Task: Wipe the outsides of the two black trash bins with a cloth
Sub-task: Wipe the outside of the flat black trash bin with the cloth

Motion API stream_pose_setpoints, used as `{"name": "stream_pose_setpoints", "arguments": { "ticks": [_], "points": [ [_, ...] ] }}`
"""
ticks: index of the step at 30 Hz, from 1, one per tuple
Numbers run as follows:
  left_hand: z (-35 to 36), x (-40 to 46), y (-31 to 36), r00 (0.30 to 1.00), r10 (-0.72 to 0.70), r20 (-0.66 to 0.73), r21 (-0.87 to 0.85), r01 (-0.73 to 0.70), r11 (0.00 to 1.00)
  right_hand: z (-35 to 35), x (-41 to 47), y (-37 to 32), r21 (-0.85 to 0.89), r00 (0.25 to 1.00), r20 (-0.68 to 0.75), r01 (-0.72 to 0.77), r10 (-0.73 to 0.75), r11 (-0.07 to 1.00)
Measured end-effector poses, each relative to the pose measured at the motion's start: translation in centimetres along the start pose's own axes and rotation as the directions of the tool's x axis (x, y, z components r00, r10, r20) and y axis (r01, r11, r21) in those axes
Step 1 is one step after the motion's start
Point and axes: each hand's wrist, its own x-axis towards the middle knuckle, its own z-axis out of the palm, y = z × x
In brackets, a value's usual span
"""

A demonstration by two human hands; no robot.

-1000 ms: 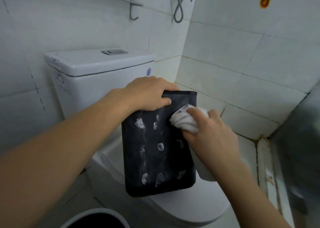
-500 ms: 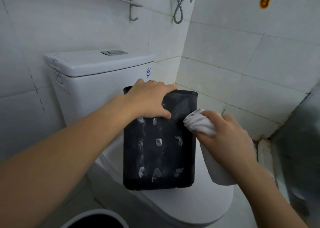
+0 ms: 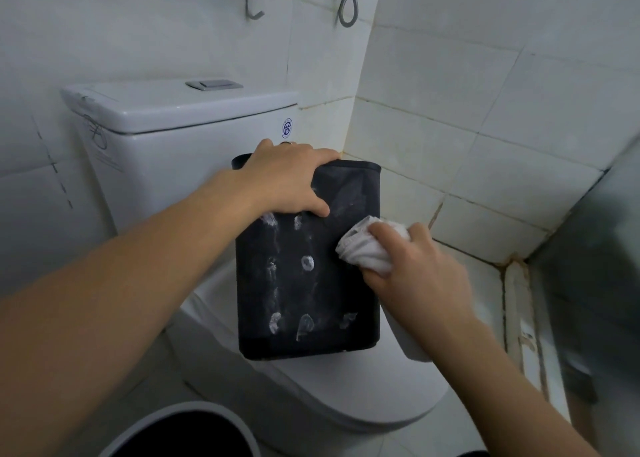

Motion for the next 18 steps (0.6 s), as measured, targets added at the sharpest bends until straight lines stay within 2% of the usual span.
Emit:
{"name": "stream_pose_setpoints", "arguments": {
  "ticks": [5,13,18],
  "points": [
    [0.1,0.1,-0.1,1.0,0.004,-0.004,0.0,-0.004,1.0,-0.5,-1.9,0.3,-0.042,0.992,0.124,0.004,0.001,0.999],
    [-0.2,-0.6,0.2,0.999,0.031,-0.035,0.003,-0.031,1.0,-1.3,3.2,-0.8,0.067,0.996,-0.037,-0.079,0.082,0.995],
    [-0.1,-0.5,0.2,0.999,0.032,-0.034,0.008,-0.032,0.999,-1.0,1.4,-1.2,-0.04,1.0,-0.009,-0.023,0.022,0.999]
  ]
}}
